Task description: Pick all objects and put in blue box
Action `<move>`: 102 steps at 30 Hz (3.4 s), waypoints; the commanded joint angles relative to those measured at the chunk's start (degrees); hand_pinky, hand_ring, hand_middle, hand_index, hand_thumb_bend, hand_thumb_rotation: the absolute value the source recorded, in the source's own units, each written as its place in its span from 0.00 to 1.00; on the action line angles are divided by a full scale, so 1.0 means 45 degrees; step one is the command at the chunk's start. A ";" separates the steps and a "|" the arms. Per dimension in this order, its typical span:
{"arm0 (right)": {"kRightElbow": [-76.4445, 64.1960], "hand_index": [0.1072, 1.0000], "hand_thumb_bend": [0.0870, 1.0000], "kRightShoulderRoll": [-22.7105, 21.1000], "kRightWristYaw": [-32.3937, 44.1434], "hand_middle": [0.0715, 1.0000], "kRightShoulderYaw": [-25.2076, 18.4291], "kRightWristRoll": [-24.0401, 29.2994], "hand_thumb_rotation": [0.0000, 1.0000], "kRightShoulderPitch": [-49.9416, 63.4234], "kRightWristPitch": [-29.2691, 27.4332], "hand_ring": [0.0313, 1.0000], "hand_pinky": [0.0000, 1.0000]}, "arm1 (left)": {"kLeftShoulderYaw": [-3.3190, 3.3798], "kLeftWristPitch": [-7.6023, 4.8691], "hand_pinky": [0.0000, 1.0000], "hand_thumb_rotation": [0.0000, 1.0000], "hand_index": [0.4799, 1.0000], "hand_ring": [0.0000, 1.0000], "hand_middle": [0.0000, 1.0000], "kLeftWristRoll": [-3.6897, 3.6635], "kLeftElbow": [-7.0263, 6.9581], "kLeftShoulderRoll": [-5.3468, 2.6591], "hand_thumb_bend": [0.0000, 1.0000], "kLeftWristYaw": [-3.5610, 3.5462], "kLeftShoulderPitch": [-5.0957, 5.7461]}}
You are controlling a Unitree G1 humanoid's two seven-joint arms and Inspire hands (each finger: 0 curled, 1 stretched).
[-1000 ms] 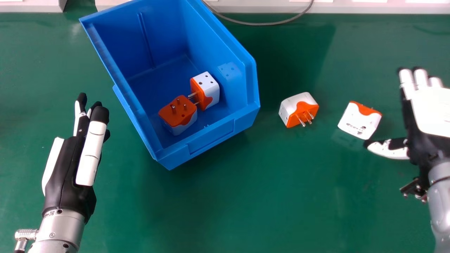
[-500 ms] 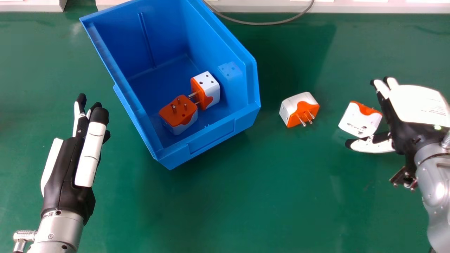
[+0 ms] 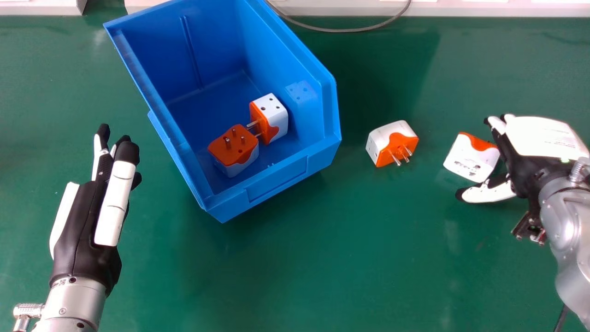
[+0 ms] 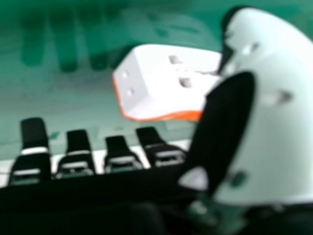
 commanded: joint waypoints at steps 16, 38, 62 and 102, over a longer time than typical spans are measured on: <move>0.1367 0.83 0.35 -0.0370 -0.0443 0.86 0.0483 0.0896 0.38 -0.1298 -0.0098 0.84 0.75 | 0.0269 0.0231 0.94 0.97 0.97 0.97 0.99 -0.0130 -0.0710 0.0235 0.76 -0.0162 0.0309; 0.2845 0.83 0.33 -0.0279 -0.0375 0.87 0.1599 0.1377 0.37 -0.2787 -0.0148 0.85 0.76 | 0.0336 0.0030 0.93 0.97 0.97 0.96 0.99 -0.0195 -0.0906 0.0110 0.75 -0.0243 0.0493; 0.5049 0.45 0.47 -0.0321 -0.4241 0.45 0.2127 0.1524 0.03 -0.3127 -0.2487 0.13 0.12 | 0.0411 0.0193 0.94 0.97 0.97 0.96 0.99 -0.0379 -0.1489 0.0144 0.74 -0.0316 0.0903; -0.7475 0.43 0.47 -0.1716 -0.2145 0.40 -0.0629 0.2872 0.00 0.2665 -0.2265 0.14 0.11 | 0.0140 0.0489 0.94 0.97 0.98 0.97 0.99 -0.0045 -0.1475 0.0086 0.75 0.0036 0.0526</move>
